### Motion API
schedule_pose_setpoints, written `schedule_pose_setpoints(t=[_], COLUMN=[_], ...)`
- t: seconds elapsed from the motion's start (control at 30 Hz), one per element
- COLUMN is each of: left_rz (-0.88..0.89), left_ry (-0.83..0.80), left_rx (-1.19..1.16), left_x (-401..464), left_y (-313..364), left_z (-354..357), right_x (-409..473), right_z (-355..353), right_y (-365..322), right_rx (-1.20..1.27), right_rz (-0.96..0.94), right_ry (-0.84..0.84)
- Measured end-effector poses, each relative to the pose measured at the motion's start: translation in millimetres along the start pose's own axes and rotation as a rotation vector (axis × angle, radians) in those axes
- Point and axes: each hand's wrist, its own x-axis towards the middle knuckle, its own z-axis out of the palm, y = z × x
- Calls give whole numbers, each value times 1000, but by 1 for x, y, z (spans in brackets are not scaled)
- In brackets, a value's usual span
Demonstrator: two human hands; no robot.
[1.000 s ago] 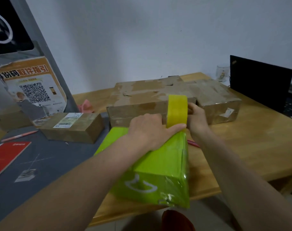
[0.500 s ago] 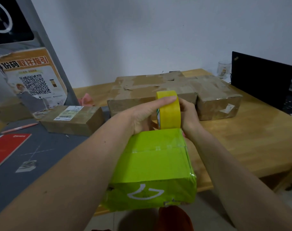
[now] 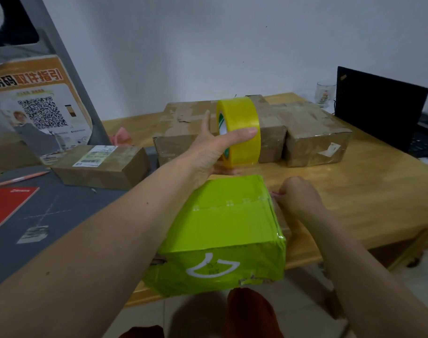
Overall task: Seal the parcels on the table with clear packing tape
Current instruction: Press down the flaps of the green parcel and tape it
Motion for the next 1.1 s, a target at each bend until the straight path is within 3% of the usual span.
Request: schedule_pose_setpoints(t=[0.13,0.3,0.43,0.6,0.77,1.1], left_rz=[13,-48,-87,-106,-68,-11], left_ry=[10,-42,-66,-65,-68,-76], left_rx=[-91,-146,-200,-193,-194,-148], left_x=[-5,-7,-9,-9,-9,-1], left_y=[3,6,8,9,9,4], left_z=[-1,-1,-1,0,-1,-1], right_x=[-7,-31,-61,-82,-93,-111], right_z=[-9,-34,-48,-68,-86,-122], right_y=[-8,-10,4,10,-7,-46], right_rx=[121,654,831,987,612,-262], right_rz=[0,-48,-258,-514,-730,-704], right_ry=[2,90,295,298,209,508])
